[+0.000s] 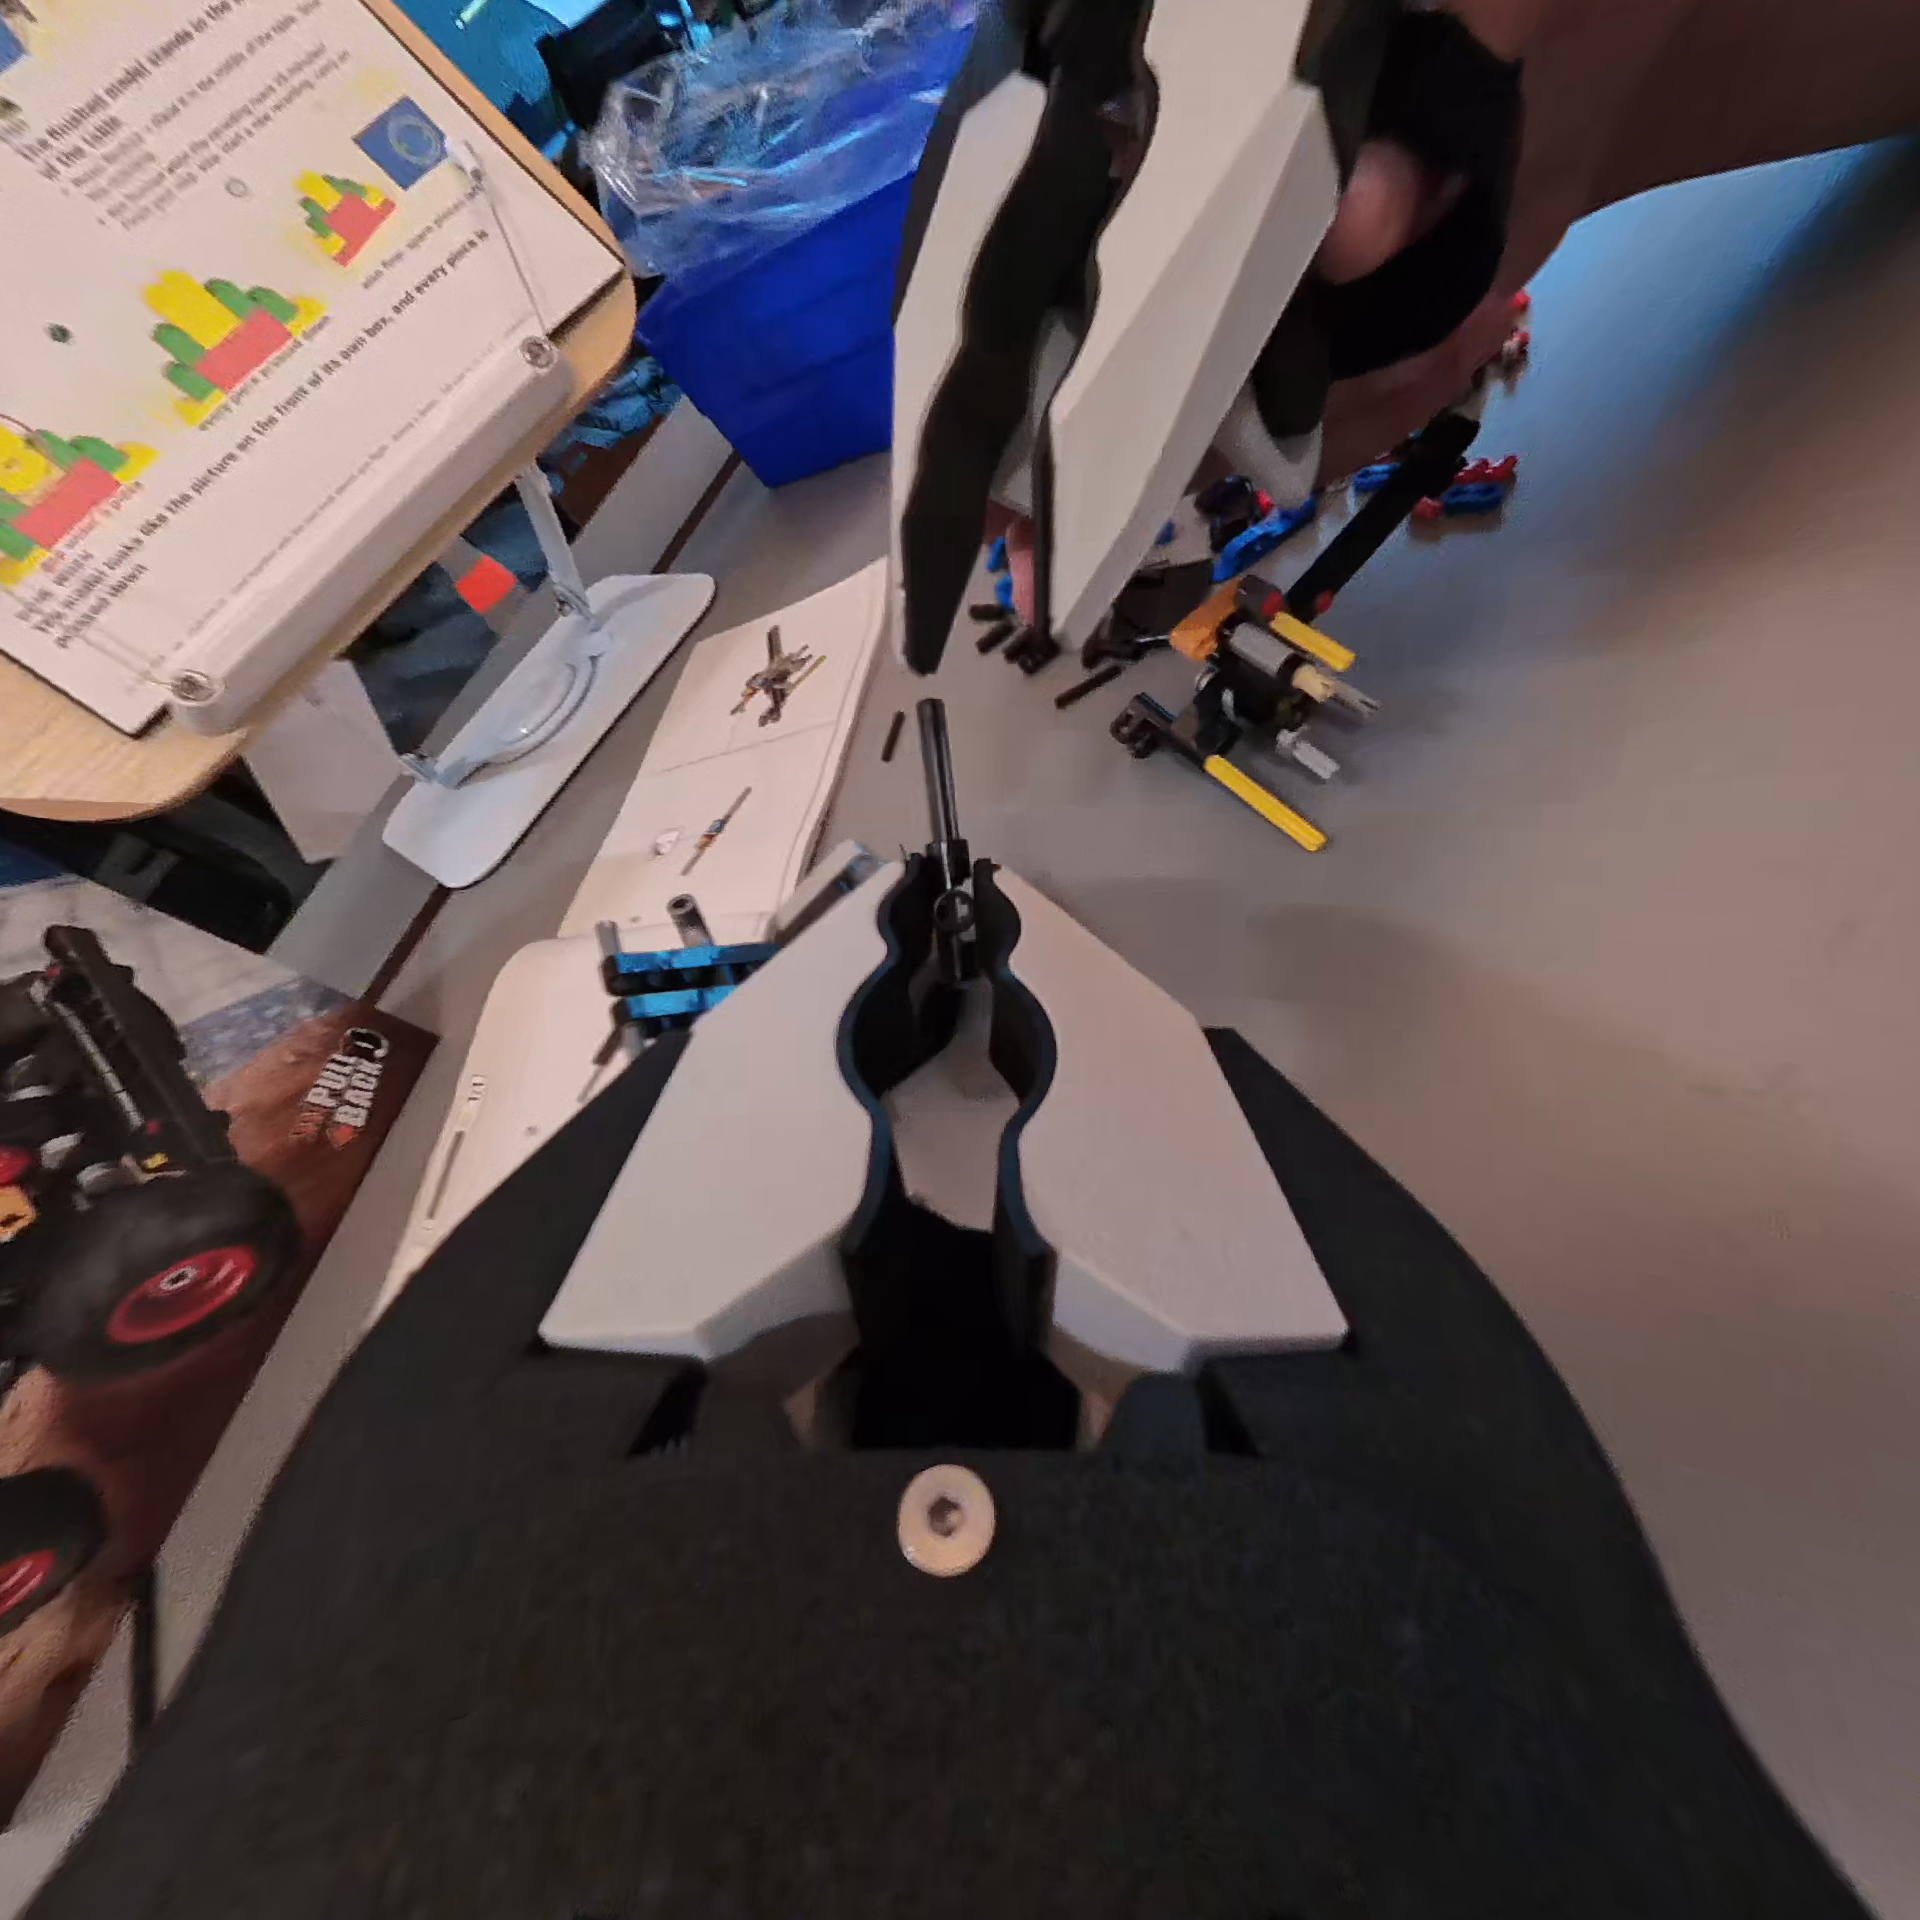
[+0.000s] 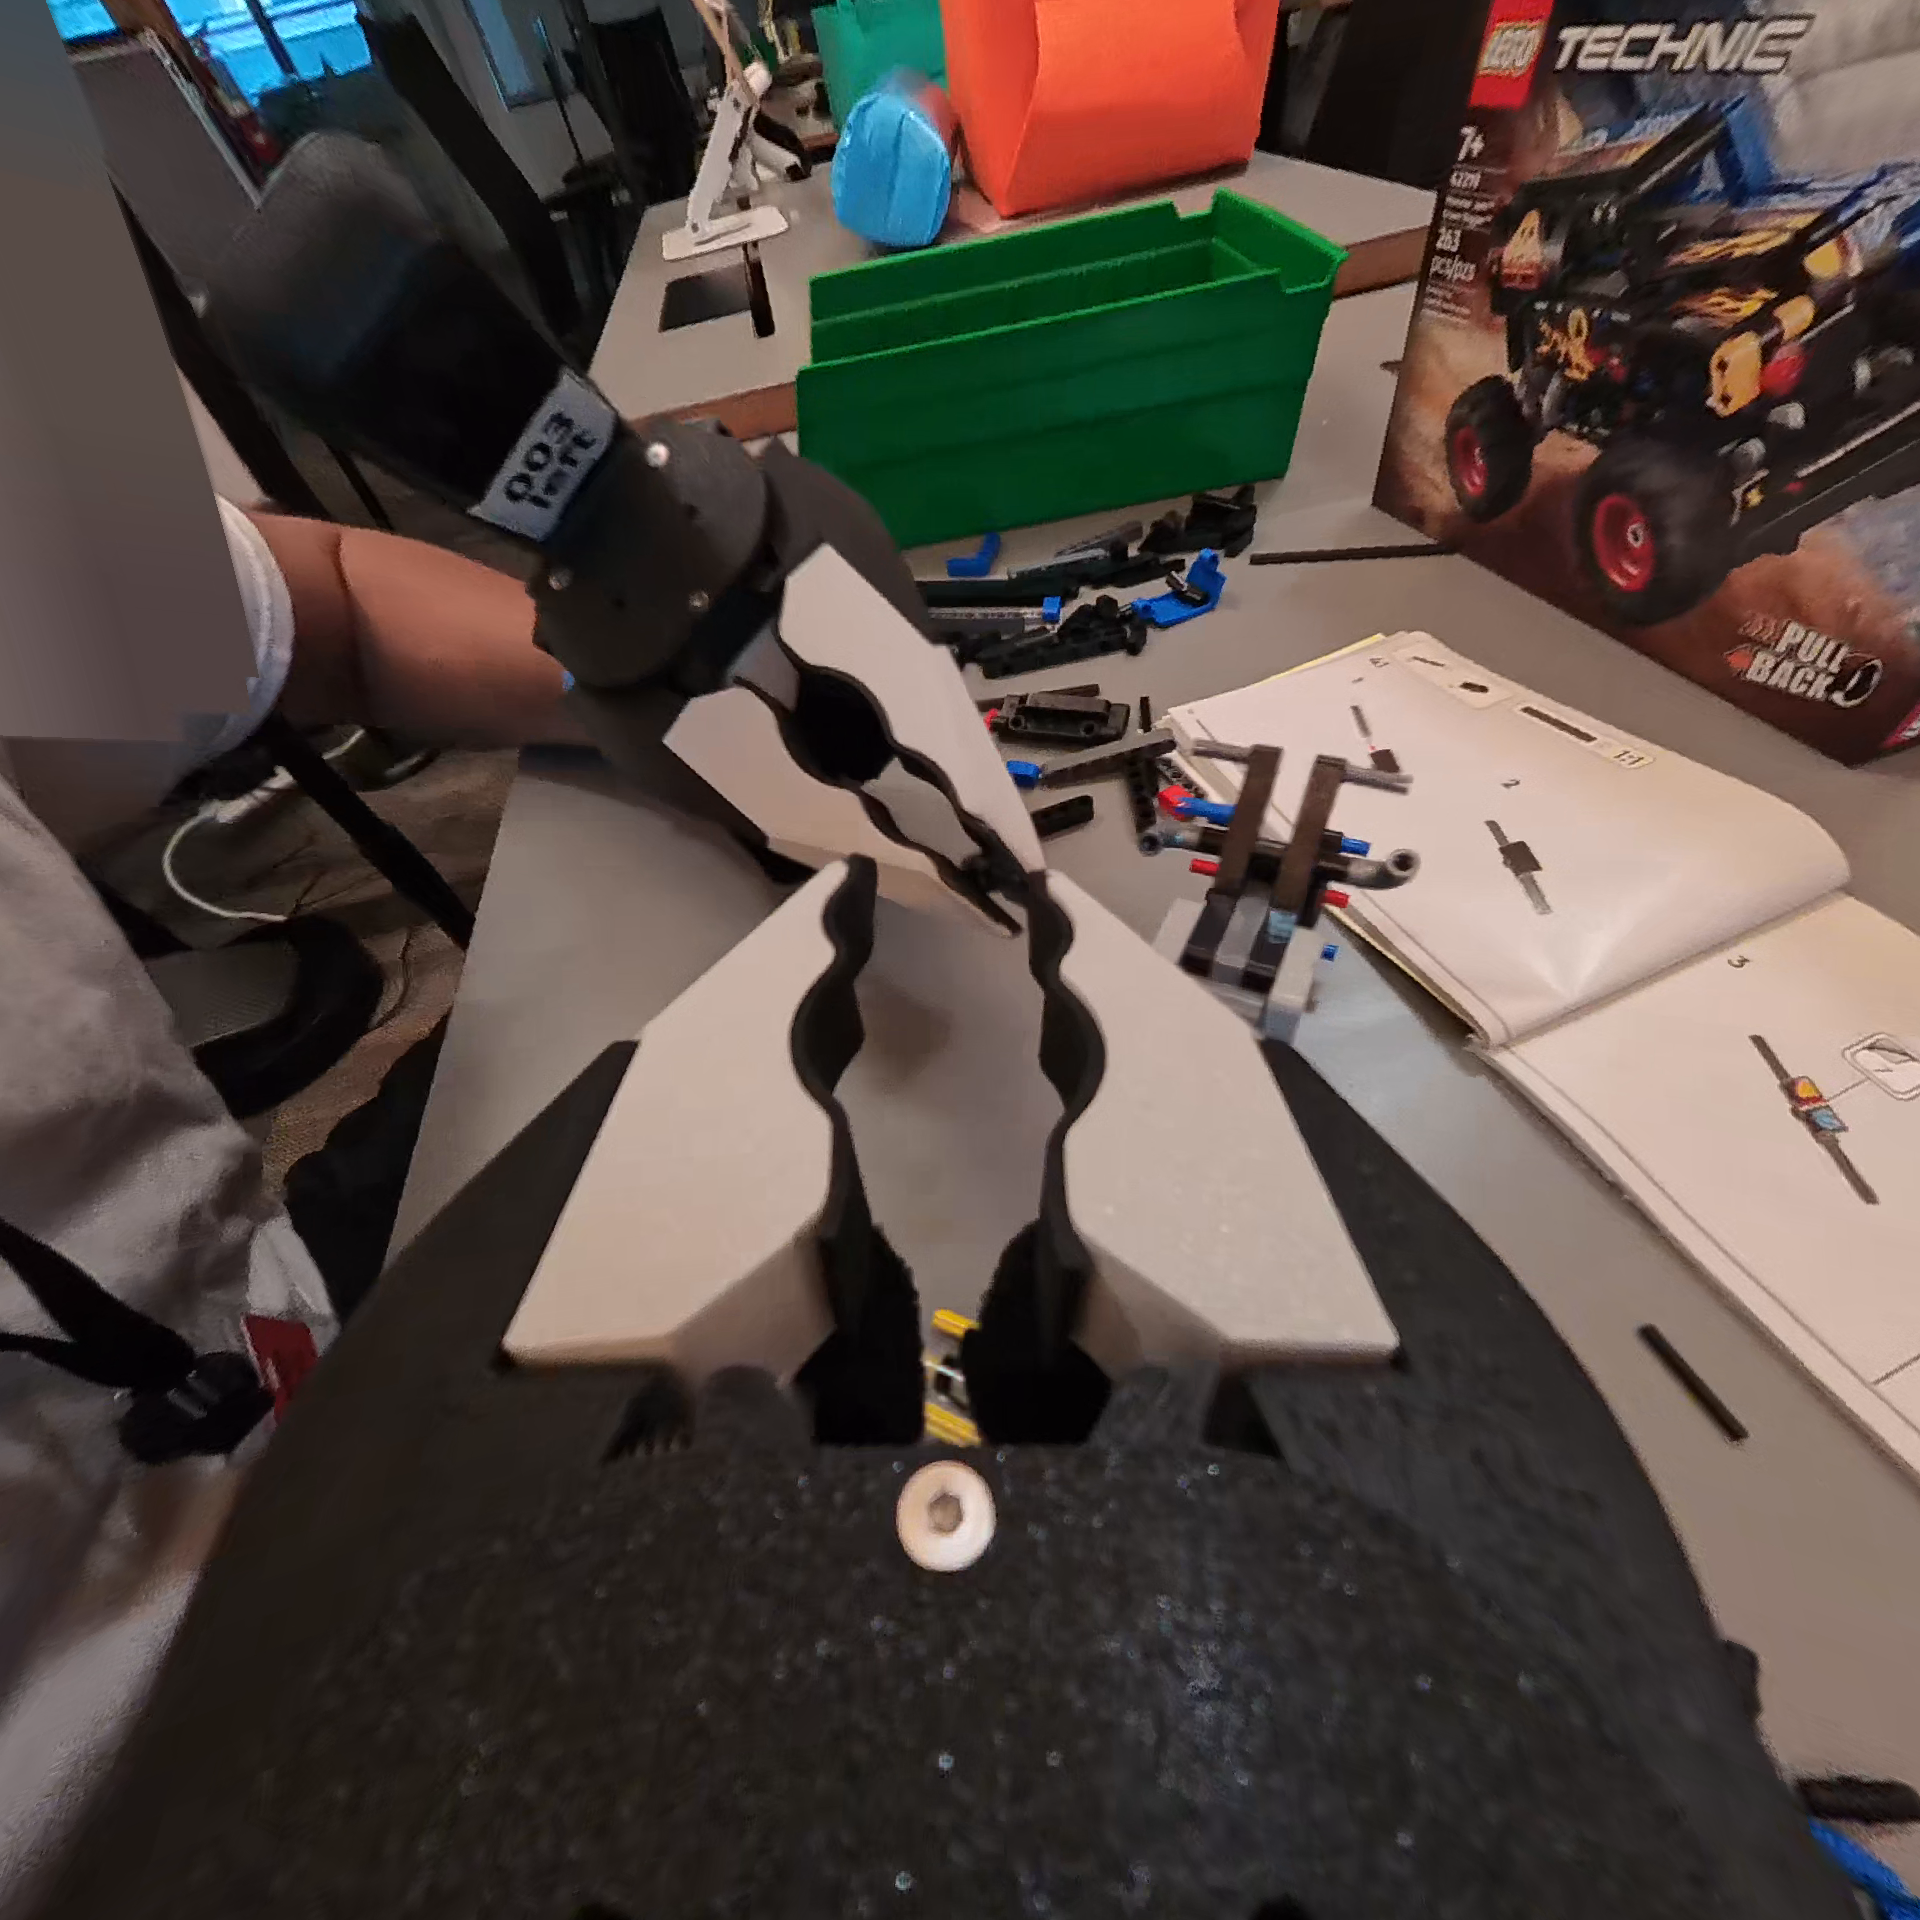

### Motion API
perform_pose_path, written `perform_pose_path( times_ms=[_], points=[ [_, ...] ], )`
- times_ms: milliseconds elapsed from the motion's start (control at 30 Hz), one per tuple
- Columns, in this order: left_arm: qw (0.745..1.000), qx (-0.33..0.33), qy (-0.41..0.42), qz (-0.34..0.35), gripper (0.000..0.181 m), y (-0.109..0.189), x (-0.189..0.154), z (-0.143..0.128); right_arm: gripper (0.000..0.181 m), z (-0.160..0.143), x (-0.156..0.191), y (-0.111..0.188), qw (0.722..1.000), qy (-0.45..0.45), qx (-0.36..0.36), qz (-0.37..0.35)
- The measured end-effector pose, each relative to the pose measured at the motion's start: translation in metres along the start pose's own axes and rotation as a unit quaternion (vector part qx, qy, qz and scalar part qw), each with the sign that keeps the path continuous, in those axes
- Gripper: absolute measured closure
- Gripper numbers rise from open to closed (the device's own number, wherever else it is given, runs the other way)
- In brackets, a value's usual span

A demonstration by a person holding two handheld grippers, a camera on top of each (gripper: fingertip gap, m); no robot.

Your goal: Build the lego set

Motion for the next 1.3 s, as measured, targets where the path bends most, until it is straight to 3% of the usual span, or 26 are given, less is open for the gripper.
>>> perform_pose_path(
  times_ms=[100, 233, 367, 500, 567, 733, 900, 1033, 1200, 1300],
  points=[
    [1.0, 0.01, -0.001, -0.008, 0.176, -0.003, -0.009, -0.002, 0.161, -0.009, 0.007, -0.004, 0.999, 0.038, 0.021, -0.027],
    [0.998, 0.023, -0.054, 0.0, 0.176, -0.003, -0.023, 0.0, 0.157, -0.02, -0.003, -0.01, 0.994, 0.065, 0.032, -0.083],
    [0.994, 0.042, -0.094, 0.028, 0.176, -0.001, -0.027, 0.004, 0.159, -0.019, 0.011, -0.01, 0.998, 0.039, 0.029, -0.031],
    [0.996, 0.025, -0.082, 0.015, 0.176, 0.002, -0.031, 0.007, 0.168, -0.021, 0.009, -0.012, 0.996, 0.069, 0.03, -0.046],
    [0.996, 0.026, -0.08, 0.017, 0.175, 0.002, -0.03, 0.004, 0.181, -0.022, 0.013, -0.011, 0.997, 0.064, 0.032, -0.023],
    [0.996, 0.032, -0.083, 0.025, 0.176, 0.002, -0.027, -0.001, 0.173, -0.025, 0.01, -0.009, 0.998, 0.055, 0.04, -0.008],
    [0.979, 0.048, -0.177, 0.09, 0.176, 0.006, -0.026, 0.002, 0.165, -0.028, 0.016, -0.009, 0.997, 0.054, 0.049, 0.006],
    [0.963, 0.058, -0.225, 0.135, 0.176, 0.008, -0.025, 0.009, 0.177, -0.019, 0.025, -0.006, 0.998, 0.048, 0.033, 0.027],
    [0.958, 0.04, -0.246, 0.144, 0.175, 0.012, -0.026, 0.013, 0.178, -0.016, 0.023, -0.003, 0.995, 0.099, 0.019, 0.005],
    [0.97, 0.041, -0.199, 0.134, 0.157, 0.016, -0.014, 0.007, 0.178, -0.013, 0.009, 0.001, 0.971, 0.225, -0.003, -0.08]
  ],
)
Point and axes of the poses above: each gripper's, where its closed fingertips meet, y back along the fingers, z out of its top, x = y × z across the jaws, the point moved 2 cm from there along y, back along the fingers, and after that the axes turned 14 degrees about -z, right-handed, at the moved point
